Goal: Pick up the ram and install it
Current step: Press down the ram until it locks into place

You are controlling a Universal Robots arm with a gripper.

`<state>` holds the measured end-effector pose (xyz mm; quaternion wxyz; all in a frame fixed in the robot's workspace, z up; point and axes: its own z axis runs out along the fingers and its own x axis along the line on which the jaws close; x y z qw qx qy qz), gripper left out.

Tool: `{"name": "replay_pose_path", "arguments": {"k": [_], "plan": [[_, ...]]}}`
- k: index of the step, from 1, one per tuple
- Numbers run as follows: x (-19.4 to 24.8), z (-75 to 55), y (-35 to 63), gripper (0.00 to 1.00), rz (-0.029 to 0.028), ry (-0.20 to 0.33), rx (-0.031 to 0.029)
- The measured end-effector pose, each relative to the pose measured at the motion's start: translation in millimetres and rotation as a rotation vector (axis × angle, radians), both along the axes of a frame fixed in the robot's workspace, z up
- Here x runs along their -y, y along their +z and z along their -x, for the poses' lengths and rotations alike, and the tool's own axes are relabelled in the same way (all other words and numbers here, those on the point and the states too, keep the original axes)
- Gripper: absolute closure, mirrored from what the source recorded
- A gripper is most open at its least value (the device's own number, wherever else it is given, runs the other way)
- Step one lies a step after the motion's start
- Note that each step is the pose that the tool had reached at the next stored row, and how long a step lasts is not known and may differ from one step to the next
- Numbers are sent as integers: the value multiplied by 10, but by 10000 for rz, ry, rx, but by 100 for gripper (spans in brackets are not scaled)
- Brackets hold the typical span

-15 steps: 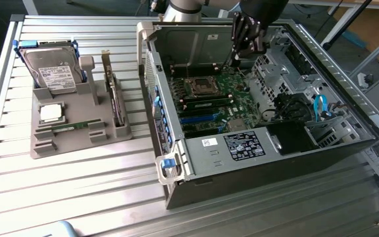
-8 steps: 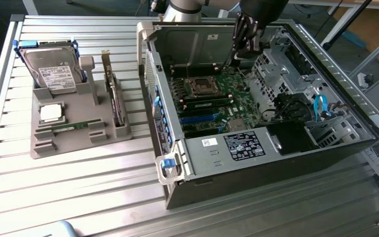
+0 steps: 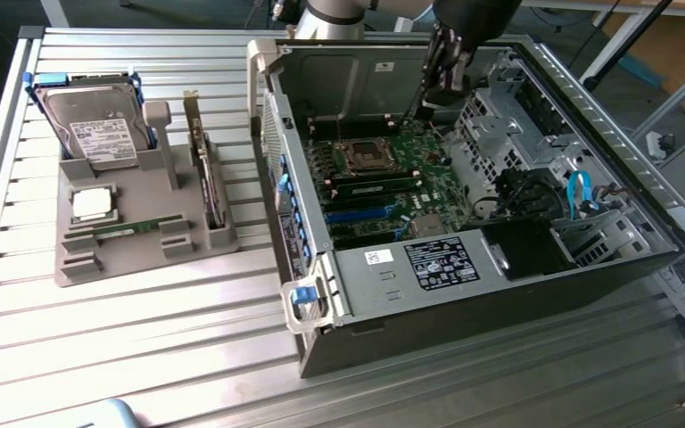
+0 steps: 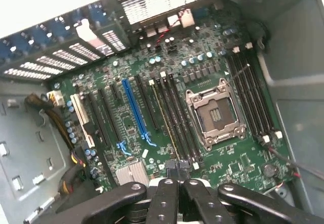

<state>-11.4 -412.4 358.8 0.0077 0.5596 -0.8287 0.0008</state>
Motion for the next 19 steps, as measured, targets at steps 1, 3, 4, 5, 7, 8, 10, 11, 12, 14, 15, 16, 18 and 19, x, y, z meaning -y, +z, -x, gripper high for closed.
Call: {"name": "replay_pose_path", "arguments": {"k": [1,3,4,5,7,8,10,11,12,14,15,16,18,19], "plan": [[0,0,0,89,0,-154,0],[0,0,-1,89,-1,-521,0],[0,0,-1,89,0,-697,0],[0,0,-1,89,0,-854,0],[0,0,-1,89,-1,-1336,0],[0,0,-1,89,0,-1503,0],[0,0,-2,89,0,-1813,0],[0,0,-2,89,0,-1971,0],[0,0,-2,89,0,-2137,0],[0,0,-3,89,0,-2453,0],[0,0,-3,89,-1,-2613,0],[0,0,-3,89,-1,-2781,0],[0,0,-4,89,-1,-3097,0],[0,0,-5,89,-1,-3260,0]]}}
